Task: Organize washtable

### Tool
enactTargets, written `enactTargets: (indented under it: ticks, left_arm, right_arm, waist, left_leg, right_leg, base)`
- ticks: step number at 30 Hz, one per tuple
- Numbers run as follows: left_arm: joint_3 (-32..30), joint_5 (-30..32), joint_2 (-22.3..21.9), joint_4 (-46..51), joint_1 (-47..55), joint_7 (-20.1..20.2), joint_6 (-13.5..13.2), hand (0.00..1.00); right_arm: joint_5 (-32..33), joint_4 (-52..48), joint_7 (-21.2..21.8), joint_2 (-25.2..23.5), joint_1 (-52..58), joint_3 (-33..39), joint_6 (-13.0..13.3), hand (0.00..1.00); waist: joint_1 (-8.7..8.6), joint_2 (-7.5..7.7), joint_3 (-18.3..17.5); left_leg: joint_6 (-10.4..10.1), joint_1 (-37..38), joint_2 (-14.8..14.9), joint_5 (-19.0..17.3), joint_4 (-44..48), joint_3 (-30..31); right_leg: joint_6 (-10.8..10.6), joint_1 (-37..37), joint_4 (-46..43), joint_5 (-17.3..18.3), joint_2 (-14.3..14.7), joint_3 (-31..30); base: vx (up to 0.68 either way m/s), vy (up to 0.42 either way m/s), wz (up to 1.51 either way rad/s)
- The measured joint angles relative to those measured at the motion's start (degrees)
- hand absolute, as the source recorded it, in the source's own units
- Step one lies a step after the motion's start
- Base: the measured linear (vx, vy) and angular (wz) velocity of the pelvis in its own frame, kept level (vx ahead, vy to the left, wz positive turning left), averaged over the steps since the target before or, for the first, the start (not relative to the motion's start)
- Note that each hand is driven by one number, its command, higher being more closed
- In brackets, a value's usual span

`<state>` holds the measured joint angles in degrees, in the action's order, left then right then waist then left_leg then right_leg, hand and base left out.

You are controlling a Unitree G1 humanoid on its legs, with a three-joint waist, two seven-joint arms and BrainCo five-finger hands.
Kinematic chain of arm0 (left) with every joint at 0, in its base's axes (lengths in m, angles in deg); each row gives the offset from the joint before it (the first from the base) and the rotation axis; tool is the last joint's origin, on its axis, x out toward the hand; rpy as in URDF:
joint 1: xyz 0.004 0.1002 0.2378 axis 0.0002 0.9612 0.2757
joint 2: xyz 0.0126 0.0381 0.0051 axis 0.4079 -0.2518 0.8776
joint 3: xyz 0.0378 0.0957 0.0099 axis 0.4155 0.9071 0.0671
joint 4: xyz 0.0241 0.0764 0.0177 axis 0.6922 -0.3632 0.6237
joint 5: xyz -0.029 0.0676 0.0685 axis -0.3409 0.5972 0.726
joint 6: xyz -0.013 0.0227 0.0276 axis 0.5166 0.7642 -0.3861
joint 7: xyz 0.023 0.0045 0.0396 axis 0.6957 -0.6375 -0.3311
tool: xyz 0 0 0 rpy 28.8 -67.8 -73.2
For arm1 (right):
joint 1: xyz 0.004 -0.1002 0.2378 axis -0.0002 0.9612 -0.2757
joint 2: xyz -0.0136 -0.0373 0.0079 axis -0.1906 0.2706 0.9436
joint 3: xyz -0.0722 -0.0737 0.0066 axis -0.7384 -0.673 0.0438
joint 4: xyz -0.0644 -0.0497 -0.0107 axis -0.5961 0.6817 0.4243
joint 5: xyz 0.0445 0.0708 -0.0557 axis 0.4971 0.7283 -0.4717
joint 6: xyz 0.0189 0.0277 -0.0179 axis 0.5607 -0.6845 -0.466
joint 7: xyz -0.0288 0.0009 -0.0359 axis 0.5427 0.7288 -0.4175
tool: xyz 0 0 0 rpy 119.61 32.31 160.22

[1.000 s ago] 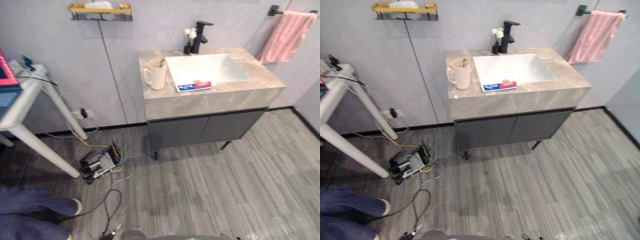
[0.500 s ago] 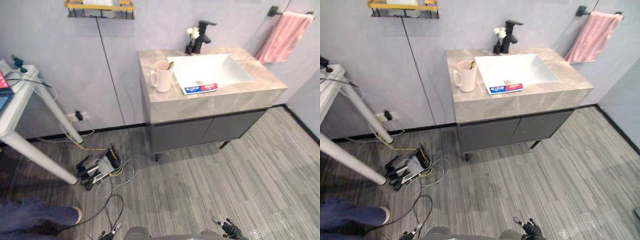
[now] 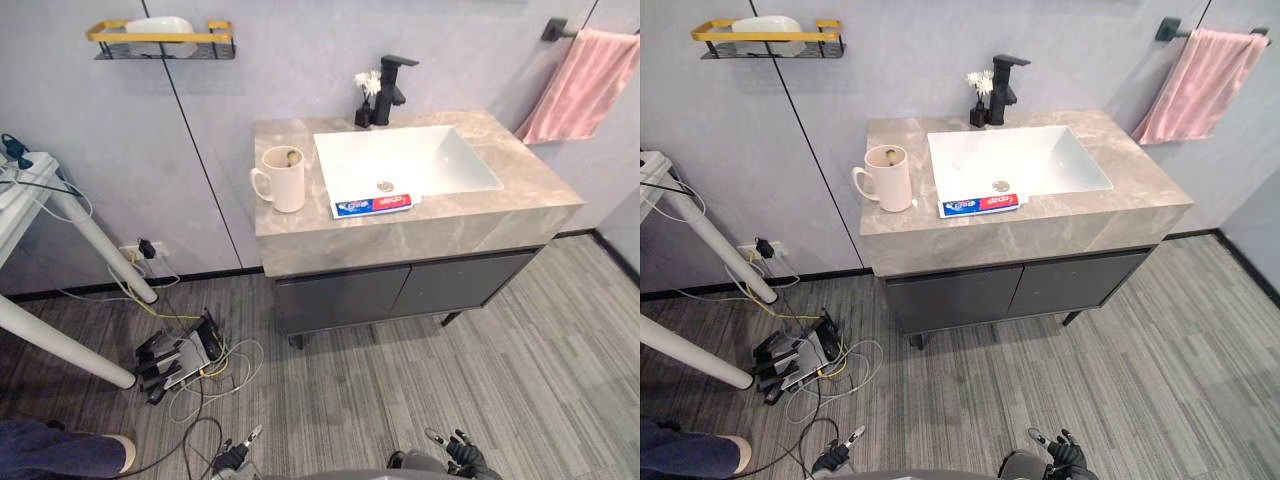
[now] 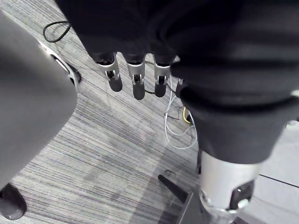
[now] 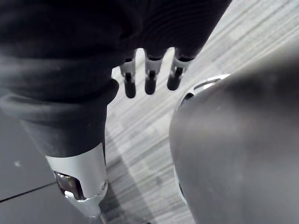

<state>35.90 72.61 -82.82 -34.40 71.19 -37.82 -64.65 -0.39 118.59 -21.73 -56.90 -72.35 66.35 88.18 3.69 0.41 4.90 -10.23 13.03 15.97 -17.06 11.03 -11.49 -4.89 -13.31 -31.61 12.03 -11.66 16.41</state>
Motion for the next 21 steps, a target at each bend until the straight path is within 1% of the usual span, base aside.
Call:
enactTargets:
  ticks: [1, 2, 3, 5, 6, 7, 9, 10, 11, 12, 13, 14, 15, 16, 17, 19, 21]
  left_arm:
    - [-1.1, 0.0, -0.2, 0.0, 0.0, 0.0, 0.0, 0.00]
    - [-1.3, 0.0, -0.3, 0.1, 0.2, -0.1, 0.0, 0.00]
    - [-1.7, -0.1, -0.3, 0.2, 0.3, -0.1, 0.0, 0.00]
    - [-2.2, -0.3, -0.2, 1.3, 0.7, -0.2, 0.0, 0.00]
    - [-2.0, -0.3, -0.2, 1.5, 0.7, -0.2, 0.0, 0.00]
    - [-0.9, -0.9, -0.2, 1.5, 0.7, -0.3, 0.0, 0.00]
    - [0.7, -1.6, 0.6, 1.5, 1.0, -0.8, -0.1, 0.00]
    - [2.2, -2.3, 1.0, 1.4, 1.0, -1.1, -0.2, 0.00]
    - [3.0, -2.6, 1.3, 1.4, 0.9, -1.1, -0.3, 0.00]
    - [3.9, -2.7, 1.5, 1.3, 0.9, -1.1, -0.5, 0.00]
    - [4.7, -2.7, 2.0, 0.7, 0.8, -1.1, -0.6, 0.00]
    - [4.8, -2.7, 2.5, 0.4, 0.8, -1.1, -0.6, 0.00]
    - [4.6, -2.7, 3.2, 0.0, 0.7, -1.1, -0.7, 0.00]
    - [4.6, -2.7, 4.0, -0.3, 0.5, -1.1, -0.7, 0.00]
    - [4.6, -2.7, 4.4, -0.7, 0.4, -1.0, -0.5, 0.00]
    - [4.6, -2.6, 4.4, -1.3, 0.4, -0.7, -0.5, 0.00]
    - [5.6, -2.6, 4.3, -1.2, 0.4, -0.3, -0.6, 0.00]
  right_arm:
    - [-0.1, 0.1, 0.0, -0.1, 0.0, 0.0, 0.0, 0.00]
    - [-0.1, 0.3, 0.0, -0.2, -0.1, 0.0, 0.0, 0.00]
    - [-0.1, 0.5, 0.0, -0.3, -0.2, 0.0, 0.1, 0.00]
    - [-0.2, 1.3, -0.1, -0.2, -0.5, -0.1, 0.2, 0.00]
    - [-0.2, 1.6, -0.2, -0.1, -0.7, -0.1, 0.3, 0.00]
    - [-0.2, 2.1, -0.4, 0.2, -0.9, -0.7, 0.5, 0.00]
    - [-0.2, 2.6, -1.2, 0.7, -1.0, -1.4, 0.5, 0.00]
    - [0.0, 3.3, -1.3, 0.9, -1.2, -1.7, 0.5, 0.00]
    - [0.4, 3.9, -1.3, 0.9, -1.4, -1.8, 0.6, 0.00]
    - [1.0, 4.4, -1.3, 1.3, -1.7, -1.7, 0.6, 0.00]
    - [1.8, 5.0, -1.3, 1.3, -2.1, -1.7, 0.6, 0.00]
    - [2.0, 5.2, -1.3, 0.9, -2.1, -1.9, 0.6, 0.00]
    - [2.6, 5.4, -1.2, 0.4, -2.1, -2.2, 0.6, 0.00]
    - [3.5, 5.4, -1.2, 0.0, -2.1, -2.2, 0.6, 0.00]
    - [5.1, 5.3, -1.1, -0.1, -1.8, -2.2, 0.7, 0.00]
    - [8.7, 3.8, -1.0, -0.3, -0.2, -2.2, 1.5, 0.00]
    - [11.6, 1.5, -1.0, -0.5, 1.7, -2.2, 2.0, 0.00]
  waist:
    - [-0.13, -0.18, -0.3]
    - [-0.16, -0.24, -0.3]
    - [-0.23, -0.35, -0.3]
    - [-0.62, -0.50, -0.3]
    - [-0.96, -0.56, -0.2]
    - [-1.38, 0.07, 0.2]
    - [-1.21, 0.03, 0.3]
    - [-1.26, 0.09, 0.3]
    - [-1.22, 0.28, 0.4]
    - [-1.30, 0.12, 0.5]
    - [-1.21, 0.36, 0.1]
    - [-1.21, 0.08, 0.3]
    - [-1.15, 1.63, 0.1]
    - [-1.00, 1.97, 0.6]
    - [-1.28, 2.09, 0.6]
    - [-1.27, 2.08, 0.6]
    - [-1.48, 2.04, 0.5]
  left_leg:
    - [0.8, -0.1, 0.8, 0.6, 0.0, 1.3]
    - [1.3, -0.8, 2.2, 1.3, 0.4, 3.0]
    - [1.4, -1.6, 2.8, 1.8, 1.2, 4.1]
    - [2.9, -6.4, 4.9, 3.2, 7.2, 8.6]
    - [3.0, -7.6, 5.3, 3.6, 9.0, 9.5]
    - [2.5, -9.1, 5.5, 4.8, 11.5, 9.9]
    - [0.2, -10.5, 5.3, 3.4, 13.6, 7.9]
    - [-1.0, -12.0, 4.4, 2.6, 13.6, 4.9]
    - [-0.6, -14.1, 2.6, 2.8, 11.9, 2.4]
    - [-0.1, -15.0, 1.7, 3.4, 9.6, 1.2]
    - [1.1, -14.6, 0.0, 4.2, 7.0, -0.6]
    - [1.8, -14.1, -0.8, 5.1, 5.2, -1.2]
    - [2.4, -12.8, -2.1, 6.3, 2.7, -2.2]
    - [2.1, -12.2, -2.8, 6.7, 1.7, -3.2]
    - [2.1, -11.5, -3.2, 6.7, 1.4, -4.2]
    - [2.1, -10.0, -4.4, 6.7, -0.1, -5.5]
    - [3.1, -8.5, -5.8, 7.4, -2.3, -6.2]
  right_leg:
    - [0.4, 0.2, -1.8, 2.2, 0.1, 1.3]
    - [1.2, 0.9, -2.1, 3.6, 0.9, 2.9]
    - [1.5, 1.3, -2.0, 4.0, 1.2, 3.8]
    - [2.4, 3.6, -0.3, 4.7, 2.3, 6.8]
    - [2.6, 4.3, 0.2, 4.6, 2.7, 7.0]
    - [2.7, 5.8, 1.7, 4.5, 3.0, 7.0]
    - [3.0, 8.4, 4.8, 3.9, 2.7, 7.0]
    - [2.5, 9.8, 6.9, 2.7, 2.3, 7.2]
    - [1.5, 10.4, 8.7, 1.4, 1.6, 7.3]
    - [0.9, 10.6, 9.6, 0.6, 1.5, 7.1]
    - [-0.3, 11.0, 12.2, -1.4, 1.9, 6.5]
    - [-0.4, 11.3, 14.4, -2.6, 1.9, 5.8]
    - [-0.8, 11.7, 18.8, -5.3, 2.0, 3.9]
    - [-0.8, 12.7, 22.2, -7.8, 2.2, 3.0]
    - [-0.8, 13.6, 24.5, -9.6, 2.1, 2.0]
    - [-1.0, 14.7, 26.4, -10.8, 1.5, 0.7]
    - [-1.5, 15.1, 27.1, -11.1, 0.7, 0.2]
  base:
    - [0.13, -0.283, 0.47]
    - [0.14, -0.285, 0.51]
    - [0.15, -0.286, 0.53]
    - [0.16, -0.253, 0.59]
    - [0.12, -0.167, 0.61]
    - [0.11, -0.116, 0.53]
    - [0.07, -0.025, 0.37]
    - [0.04, 0.093, 0.16]
    - [0.02, 0.126, 0.11]
    - [0.03, 0.171, -0.03]
    - [0.02, 0.107, -0.08]
    - [0.03, 0.133, -0.20]
    - [0.03, 0.140, -0.31]
    - [0.01, 0.195, -0.42]
    - [0.00, 0.166, -0.38]
    - [-0.01, 0.143, -0.31]
    - [0.00, 0.092, -0.14]
